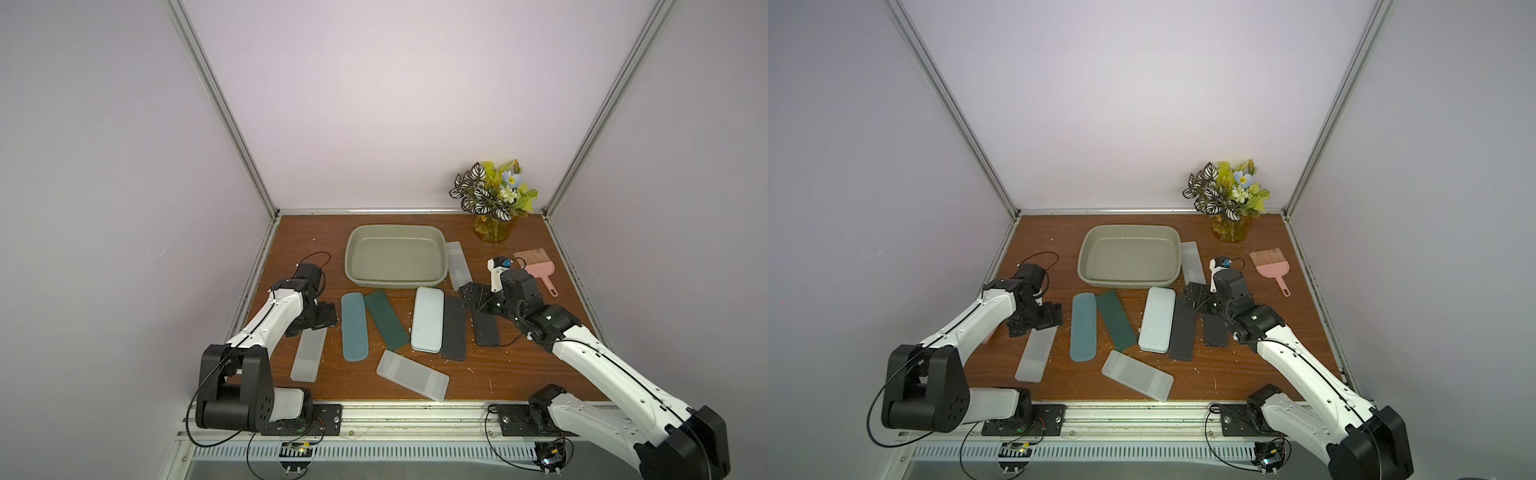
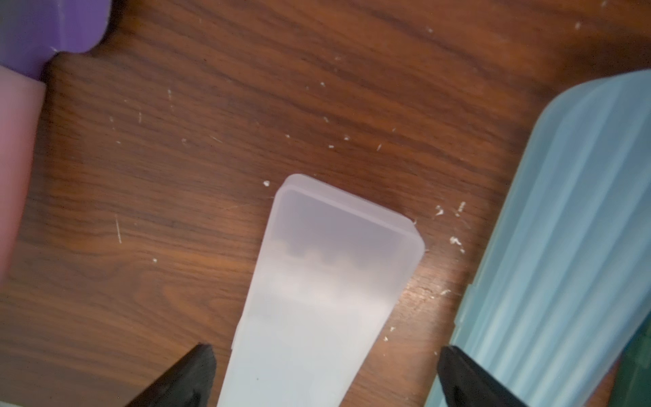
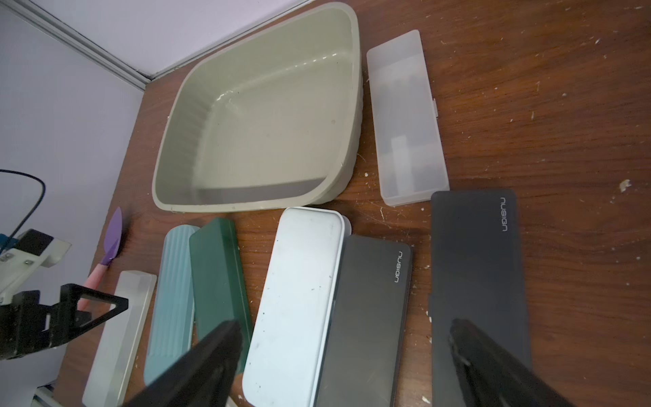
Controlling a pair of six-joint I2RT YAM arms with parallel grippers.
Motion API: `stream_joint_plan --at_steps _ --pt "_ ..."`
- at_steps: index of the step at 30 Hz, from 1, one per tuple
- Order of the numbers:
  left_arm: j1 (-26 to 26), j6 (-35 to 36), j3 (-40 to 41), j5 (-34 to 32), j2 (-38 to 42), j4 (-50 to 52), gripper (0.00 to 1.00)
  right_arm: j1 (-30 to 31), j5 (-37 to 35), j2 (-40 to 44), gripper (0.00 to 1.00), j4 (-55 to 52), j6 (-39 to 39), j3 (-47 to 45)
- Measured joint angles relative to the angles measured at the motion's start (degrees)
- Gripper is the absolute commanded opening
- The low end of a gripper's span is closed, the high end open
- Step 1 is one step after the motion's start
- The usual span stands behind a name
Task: Put the pencil case into the storage box
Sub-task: Pick up the pencil case from the center of the board.
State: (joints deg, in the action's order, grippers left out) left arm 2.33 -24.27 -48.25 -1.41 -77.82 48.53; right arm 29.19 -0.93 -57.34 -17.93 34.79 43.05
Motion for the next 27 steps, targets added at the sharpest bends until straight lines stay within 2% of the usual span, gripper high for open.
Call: stream_joint_plan --at_steps 14,27 --pt "-0.33 0.02 -0.07 1.33 -9.03 0.2 0.99 0.0 1.29 -0.13 0.99 0.17 -0.04 0.0" --pt "-0.39 1.07 -0.42 4.39 -10.49 0.09 0.7 0.0 1.29 -0.28 0.99 1.4 -0.04 -1.38"
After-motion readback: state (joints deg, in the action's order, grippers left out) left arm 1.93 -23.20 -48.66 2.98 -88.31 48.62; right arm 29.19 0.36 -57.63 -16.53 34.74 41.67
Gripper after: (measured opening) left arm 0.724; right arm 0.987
